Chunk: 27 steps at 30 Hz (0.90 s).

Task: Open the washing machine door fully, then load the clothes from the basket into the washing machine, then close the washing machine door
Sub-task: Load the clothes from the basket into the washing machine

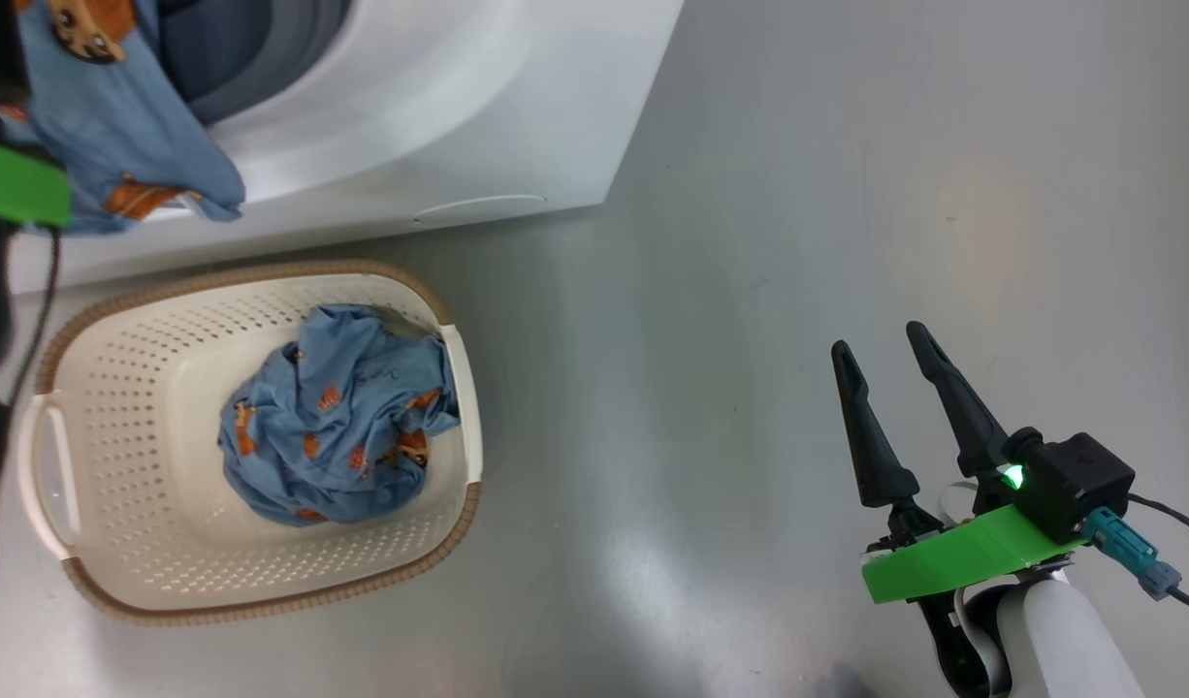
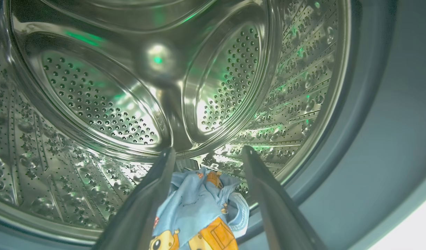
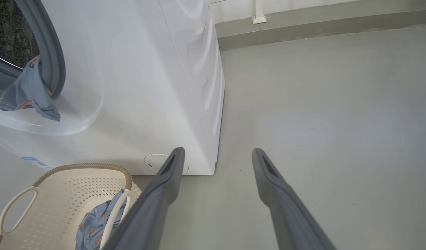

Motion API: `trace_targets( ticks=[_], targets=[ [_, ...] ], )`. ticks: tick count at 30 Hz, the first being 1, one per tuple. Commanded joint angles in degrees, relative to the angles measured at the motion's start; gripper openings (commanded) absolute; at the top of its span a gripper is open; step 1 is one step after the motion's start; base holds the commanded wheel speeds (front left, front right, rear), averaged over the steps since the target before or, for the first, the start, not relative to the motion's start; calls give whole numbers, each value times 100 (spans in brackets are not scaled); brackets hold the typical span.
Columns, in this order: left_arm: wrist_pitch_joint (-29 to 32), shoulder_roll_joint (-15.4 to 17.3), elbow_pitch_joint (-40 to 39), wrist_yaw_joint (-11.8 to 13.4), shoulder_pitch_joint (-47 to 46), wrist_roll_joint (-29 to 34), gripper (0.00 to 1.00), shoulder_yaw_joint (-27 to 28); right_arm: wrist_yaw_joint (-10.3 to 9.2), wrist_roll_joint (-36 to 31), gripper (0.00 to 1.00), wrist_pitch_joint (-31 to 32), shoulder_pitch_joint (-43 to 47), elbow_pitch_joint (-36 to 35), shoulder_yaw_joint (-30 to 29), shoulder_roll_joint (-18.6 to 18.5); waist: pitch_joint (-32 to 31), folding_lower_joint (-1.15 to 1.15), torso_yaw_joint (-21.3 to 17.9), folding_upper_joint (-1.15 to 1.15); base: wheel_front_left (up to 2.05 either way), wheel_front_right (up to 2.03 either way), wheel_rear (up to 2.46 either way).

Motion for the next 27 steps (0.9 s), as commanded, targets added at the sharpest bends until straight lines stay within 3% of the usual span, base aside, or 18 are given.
trace_targets(
  ticks=[1,14,27],
  targets=[
    [-30,209,-255,9,229,132,100,283,9,-66,100,-68,90,-82,108,-11,-117,0,92,0,0,0,0],
    [-30,-45,-1336,9,1921,695,100,1150,9,-81,100,-68,128,-7,81,-11,-316,0,161,0,0,0,0],
    [-30,-412,-1498,9,3247,911,100,1923,9,-115,100,-68,101,21,63,-11,-390,0,174,0,0,0,0]
  ],
)
